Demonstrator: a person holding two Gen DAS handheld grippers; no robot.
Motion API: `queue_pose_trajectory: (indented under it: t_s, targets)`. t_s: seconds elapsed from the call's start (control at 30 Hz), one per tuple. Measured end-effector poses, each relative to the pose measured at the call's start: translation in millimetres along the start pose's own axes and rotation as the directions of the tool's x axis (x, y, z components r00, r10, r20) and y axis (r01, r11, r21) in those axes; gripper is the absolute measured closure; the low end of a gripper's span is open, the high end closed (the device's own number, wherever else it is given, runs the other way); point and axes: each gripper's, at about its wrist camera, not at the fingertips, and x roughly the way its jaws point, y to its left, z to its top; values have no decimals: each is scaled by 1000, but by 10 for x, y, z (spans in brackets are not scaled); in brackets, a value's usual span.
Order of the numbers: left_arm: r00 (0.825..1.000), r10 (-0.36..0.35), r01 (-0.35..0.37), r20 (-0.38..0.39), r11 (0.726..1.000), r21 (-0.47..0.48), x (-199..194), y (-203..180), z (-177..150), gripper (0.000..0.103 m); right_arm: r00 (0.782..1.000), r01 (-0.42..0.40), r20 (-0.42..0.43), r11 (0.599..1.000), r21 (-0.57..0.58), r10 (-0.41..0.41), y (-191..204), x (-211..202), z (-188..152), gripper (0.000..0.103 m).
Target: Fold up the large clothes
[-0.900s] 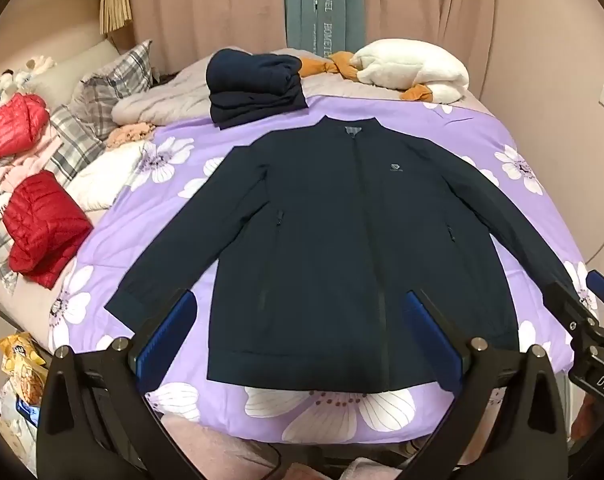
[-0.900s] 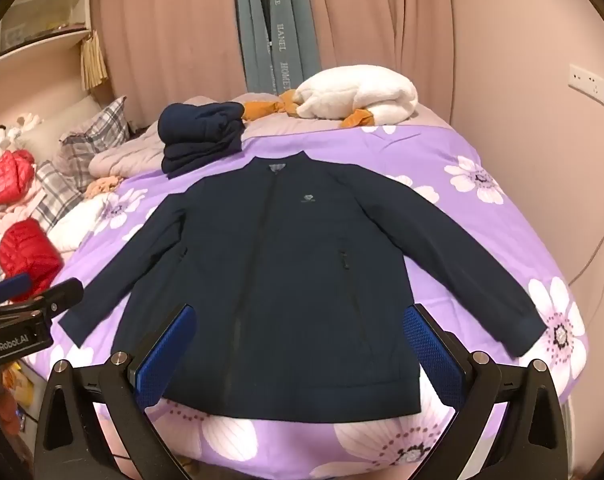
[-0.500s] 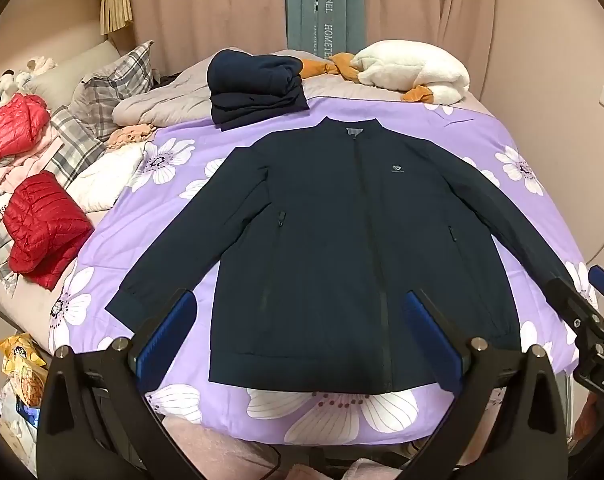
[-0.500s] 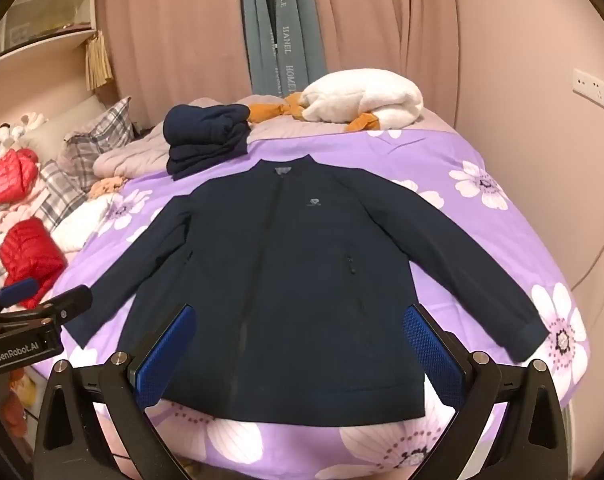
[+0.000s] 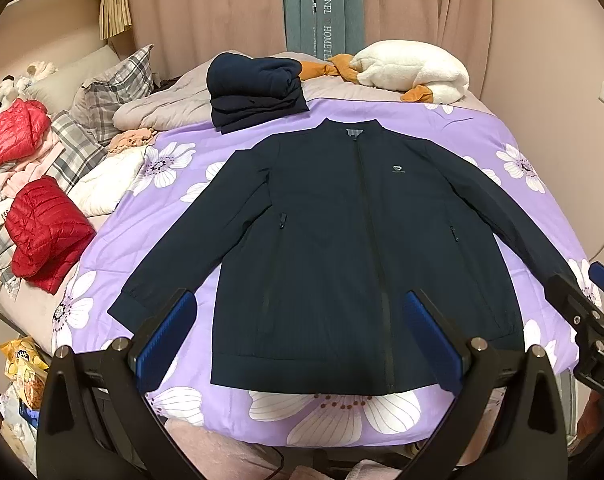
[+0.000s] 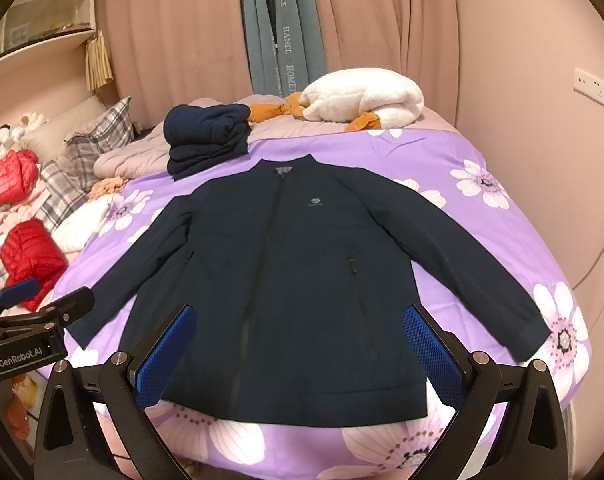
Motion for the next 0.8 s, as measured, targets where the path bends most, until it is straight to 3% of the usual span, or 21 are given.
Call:
queue_pose_trajectory:
  t_s: [0.8]
  targets:
    - [1000,-10,10,1,1000,-1,11,15,-15,0,1000,-8,-2,1000,7,8,23,19,-26,1]
